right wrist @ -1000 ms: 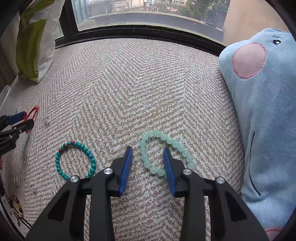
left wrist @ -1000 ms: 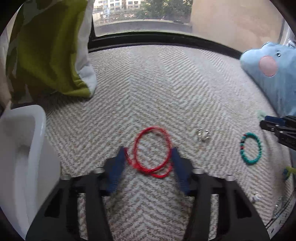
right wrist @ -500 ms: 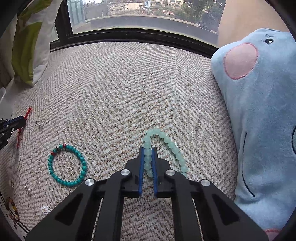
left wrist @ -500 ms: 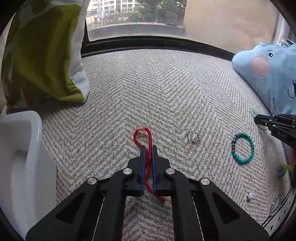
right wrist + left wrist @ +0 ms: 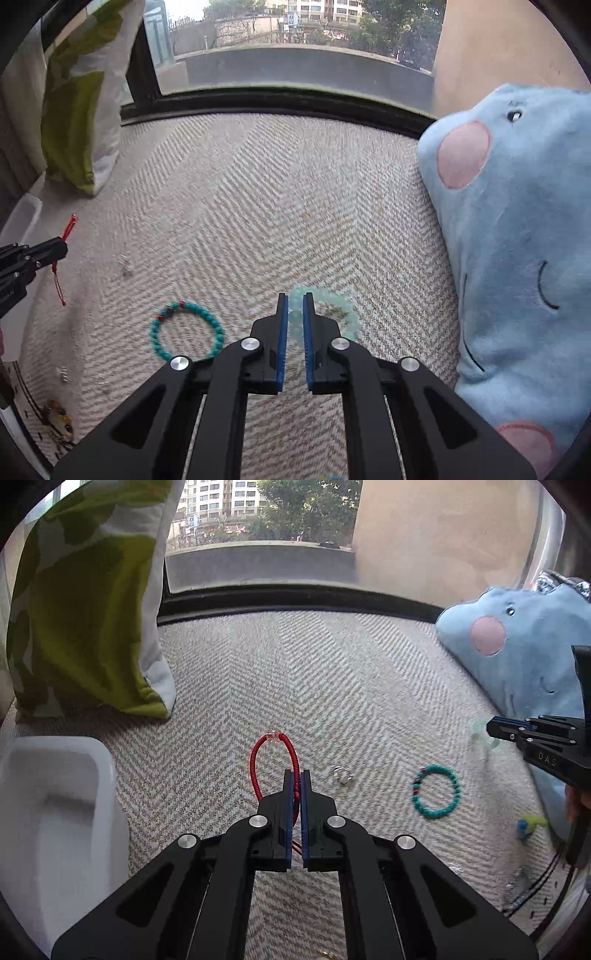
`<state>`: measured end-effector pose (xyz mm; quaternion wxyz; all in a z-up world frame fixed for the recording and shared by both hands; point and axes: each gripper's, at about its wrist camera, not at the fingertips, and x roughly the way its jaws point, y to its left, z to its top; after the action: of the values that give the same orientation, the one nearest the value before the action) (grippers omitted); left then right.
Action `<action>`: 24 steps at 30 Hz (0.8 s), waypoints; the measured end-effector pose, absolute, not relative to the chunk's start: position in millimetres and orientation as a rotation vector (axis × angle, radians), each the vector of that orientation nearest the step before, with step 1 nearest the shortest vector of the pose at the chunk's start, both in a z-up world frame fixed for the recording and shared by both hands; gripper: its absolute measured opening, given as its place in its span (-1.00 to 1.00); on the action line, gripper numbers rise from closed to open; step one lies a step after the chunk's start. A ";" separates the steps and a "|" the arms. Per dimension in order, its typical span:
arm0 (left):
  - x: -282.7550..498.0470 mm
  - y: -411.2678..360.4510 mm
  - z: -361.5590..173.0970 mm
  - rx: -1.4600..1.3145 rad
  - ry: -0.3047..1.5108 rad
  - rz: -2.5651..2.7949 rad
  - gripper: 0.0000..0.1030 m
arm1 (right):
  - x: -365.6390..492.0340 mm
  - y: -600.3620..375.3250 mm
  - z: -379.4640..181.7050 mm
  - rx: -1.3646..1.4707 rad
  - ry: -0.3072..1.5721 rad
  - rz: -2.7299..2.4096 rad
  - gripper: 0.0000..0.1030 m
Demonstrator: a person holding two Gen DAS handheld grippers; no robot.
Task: Organize jewelry
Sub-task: 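Carry both bracelets to the white tray and open both grippers to drop them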
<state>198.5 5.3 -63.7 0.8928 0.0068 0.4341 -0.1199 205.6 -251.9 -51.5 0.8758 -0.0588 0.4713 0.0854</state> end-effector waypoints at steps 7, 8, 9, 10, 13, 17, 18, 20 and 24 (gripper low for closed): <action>172.0 30.8 -5.7 -0.025 0.869 -0.260 -0.94 | 170.8 -201.3 2.0 -0.140 0.921 0.276 -0.83; 167.5 34.4 -1.0 -0.021 0.868 -0.257 -0.94 | 166.2 -190.5 7.9 -0.144 0.914 0.295 -0.83; 160.4 43.3 6.5 -0.013 0.867 -0.252 -0.94 | 160.2 -174.9 15.4 -0.146 0.905 0.321 -0.83; 154.9 50.9 11.7 -0.008 0.867 -0.249 -0.94 | 155.2 -163.5 21.1 -0.150 0.897 0.340 -0.83; 136.1 78.2 23.4 0.008 0.870 -0.239 -0.94 | 140.1 -119.4 35.7 -0.160 0.873 0.410 -0.83; 112.2 119.3 26.2 0.007 0.886 -0.237 -0.94 | 121.8 -63.2 46.1 -0.176 0.860 0.508 -0.83; 105.9 131.6 24.5 0.010 0.893 -0.234 -0.94 | 118.6 -53.3 47.0 -0.183 0.857 0.525 -0.83; 96.8 149.0 22.2 0.012 0.907 -0.231 -0.94 | 110.7 -30.0 46.5 -0.197 0.855 0.564 -0.83; 82.5 177.9 10.7 0.025 0.940 -0.220 -0.94 | 101.3 14.4 41.8 -0.222 0.859 0.636 -0.83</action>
<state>82.5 177.9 10.7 0.8856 0.0119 0.4521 -0.1058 101.3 14.4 41.8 0.8546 -0.1058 0.4087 0.3023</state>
